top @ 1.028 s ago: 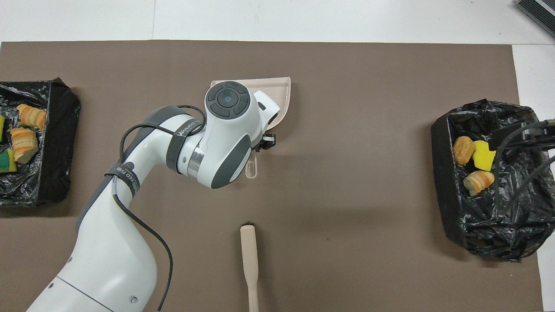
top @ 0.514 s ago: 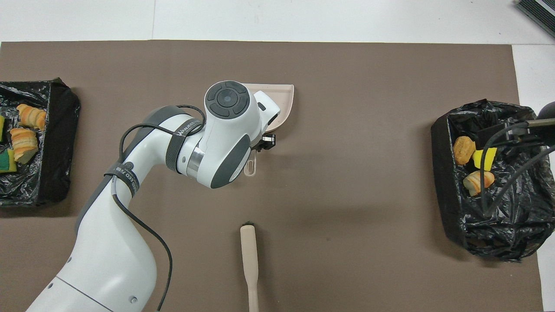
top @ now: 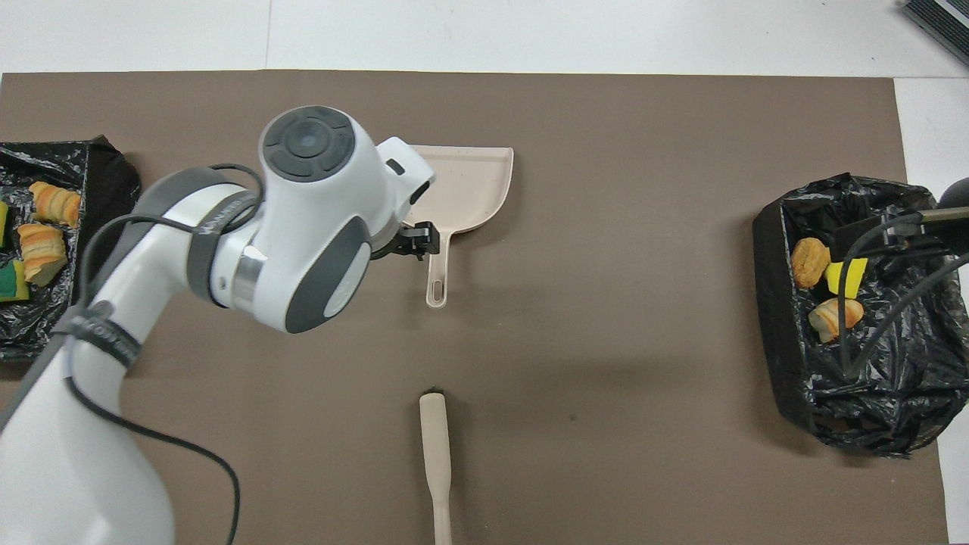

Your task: Sweep and dump trash in bin

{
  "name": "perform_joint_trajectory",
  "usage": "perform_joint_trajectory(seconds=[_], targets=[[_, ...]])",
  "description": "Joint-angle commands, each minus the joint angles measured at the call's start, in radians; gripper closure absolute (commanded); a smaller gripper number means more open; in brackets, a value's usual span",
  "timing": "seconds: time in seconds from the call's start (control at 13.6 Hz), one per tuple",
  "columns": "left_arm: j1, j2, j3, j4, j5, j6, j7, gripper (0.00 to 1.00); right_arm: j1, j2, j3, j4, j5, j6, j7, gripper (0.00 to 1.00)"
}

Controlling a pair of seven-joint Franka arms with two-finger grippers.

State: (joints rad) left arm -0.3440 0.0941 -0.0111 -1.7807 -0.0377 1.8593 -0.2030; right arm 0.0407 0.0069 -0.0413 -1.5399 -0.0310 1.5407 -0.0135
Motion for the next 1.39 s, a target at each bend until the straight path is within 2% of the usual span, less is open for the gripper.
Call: perform_joint_trajectory(seconds=[0.0,0.22,0.37,0.51,0.88,1.32], targets=[[0.106,-0.189,-0.009,-0.155,-0.005,-0.053,0.176,0.0,0.013,-0.004,-0.026,-0.002,-0.017,0.001,-0.02,0.0],[0.183,-0.228,-0.007,-0.132,-0.005,-0.124,0.264,0.0,-0.037,-0.001,-0.006,-0.002,-0.009,-0.001,-0.022,0.0],[0.217,-0.222,-0.007,-0.036,-0.002,-0.205,0.278,0.0,-0.099,0.002,0.047,-0.002,-0.017,0.001,-0.022,0.0],[0.234,-0.205,-0.009,0.067,0.042,-0.264,0.309,0.0,-0.11,0.001,0.049,0.0,-0.015,0.001,-0.02,0.0],[0.281,-0.061,-0.006,0.337,0.045,-0.436,0.39,0.0,-0.11,0.005,0.043,0.001,-0.001,-0.007,-0.02,0.0],[0.28,-0.06,-0.009,0.346,0.044,-0.431,0.389,0.0,-0.11,-0.004,0.041,-0.002,0.002,-0.005,-0.019,0.0]])
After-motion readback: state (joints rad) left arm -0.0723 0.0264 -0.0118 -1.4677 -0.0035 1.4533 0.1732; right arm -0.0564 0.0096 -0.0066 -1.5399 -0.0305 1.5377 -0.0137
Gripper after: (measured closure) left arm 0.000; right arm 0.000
